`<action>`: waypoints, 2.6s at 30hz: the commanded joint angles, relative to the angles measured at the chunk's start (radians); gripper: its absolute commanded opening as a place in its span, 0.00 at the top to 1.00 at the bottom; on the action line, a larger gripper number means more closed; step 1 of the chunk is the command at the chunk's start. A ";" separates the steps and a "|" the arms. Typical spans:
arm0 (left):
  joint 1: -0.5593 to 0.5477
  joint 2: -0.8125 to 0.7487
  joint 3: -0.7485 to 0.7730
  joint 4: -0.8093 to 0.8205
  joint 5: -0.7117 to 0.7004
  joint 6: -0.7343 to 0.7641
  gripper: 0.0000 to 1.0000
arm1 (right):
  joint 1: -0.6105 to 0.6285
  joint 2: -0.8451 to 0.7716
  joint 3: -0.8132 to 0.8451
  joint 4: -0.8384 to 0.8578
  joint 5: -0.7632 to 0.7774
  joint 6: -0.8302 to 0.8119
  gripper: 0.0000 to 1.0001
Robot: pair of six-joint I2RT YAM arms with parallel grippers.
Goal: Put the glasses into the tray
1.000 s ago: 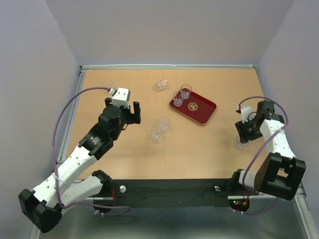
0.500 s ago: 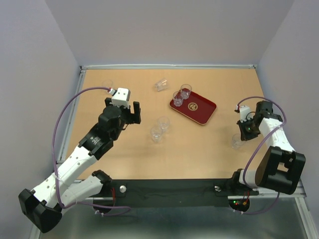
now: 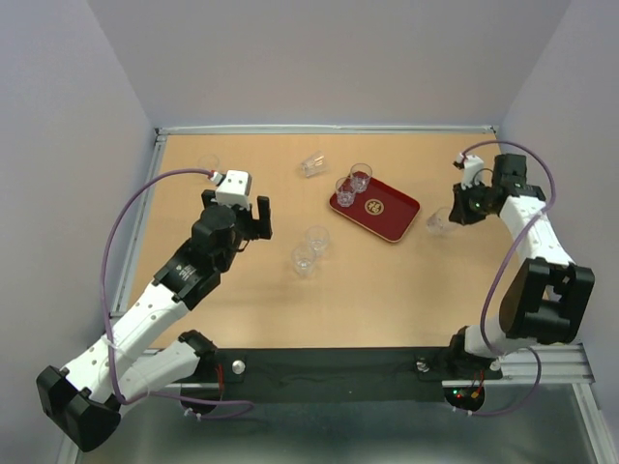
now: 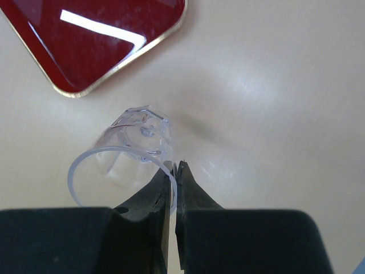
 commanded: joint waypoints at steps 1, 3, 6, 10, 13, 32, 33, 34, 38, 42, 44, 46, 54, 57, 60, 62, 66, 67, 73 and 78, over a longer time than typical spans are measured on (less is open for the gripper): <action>-0.002 0.009 -0.010 0.042 -0.047 0.015 0.09 | 0.131 0.085 0.121 0.171 0.067 0.192 1.00; -0.002 0.015 -0.013 0.043 -0.058 0.020 0.09 | 0.195 0.167 0.199 0.207 0.139 0.252 1.00; 0.001 0.028 -0.015 0.045 -0.072 0.023 0.09 | 0.281 0.288 0.325 0.221 0.237 0.312 1.00; 0.001 0.041 -0.016 0.045 -0.086 0.025 0.09 | 0.364 0.431 0.452 0.219 0.319 0.333 0.99; 0.004 0.054 -0.016 0.046 -0.092 0.029 0.09 | 0.407 0.526 0.547 0.219 0.353 0.344 1.00; 0.007 0.064 -0.015 0.048 -0.099 0.032 0.09 | 0.481 0.712 0.736 0.190 0.417 0.315 0.93; 0.007 0.064 -0.016 0.048 -0.099 0.032 0.09 | 0.481 0.711 0.735 0.187 0.419 0.312 0.93; 0.007 0.063 -0.015 0.048 -0.099 0.032 0.09 | 0.481 0.706 0.735 0.184 0.416 0.310 0.93; 0.007 0.061 -0.016 0.048 -0.096 0.032 0.09 | 0.482 0.694 0.726 0.172 0.411 0.303 0.91; 0.007 0.060 -0.016 0.048 -0.095 0.032 0.09 | 0.482 0.688 0.718 0.164 0.407 0.300 0.81; 0.009 0.060 -0.016 0.048 -0.093 0.032 0.09 | 0.482 0.691 0.722 0.161 0.407 0.298 0.78; 0.007 0.058 -0.016 0.048 -0.093 0.031 0.09 | 0.484 0.694 0.729 0.156 0.402 0.297 0.73; 0.009 0.063 -0.018 0.049 -0.090 0.026 0.09 | 0.487 0.669 0.778 0.141 0.402 0.284 0.48; 0.013 0.064 -0.015 0.048 -0.060 0.022 0.09 | 0.487 0.620 0.779 0.141 0.419 0.271 0.42; 0.018 0.063 -0.016 0.049 -0.026 0.011 0.09 | 0.487 0.541 0.729 0.142 0.417 0.254 0.39; 0.019 0.063 -0.015 0.050 -0.017 0.003 0.09 | 0.487 0.460 0.683 0.144 0.399 0.244 0.37; 0.021 0.061 -0.006 0.051 0.035 -0.034 0.09 | 0.487 0.300 0.450 0.156 0.277 0.203 0.36; 0.021 0.061 -0.003 0.050 0.052 -0.046 0.09 | 0.487 0.268 0.449 0.161 0.276 0.203 0.35; 0.023 0.080 0.034 0.025 0.254 -0.217 0.11 | 0.485 0.029 0.106 0.234 0.207 0.154 0.34; 0.023 0.104 0.053 -0.038 0.344 -0.354 0.13 | 0.450 -0.094 -0.065 0.319 0.129 0.174 0.33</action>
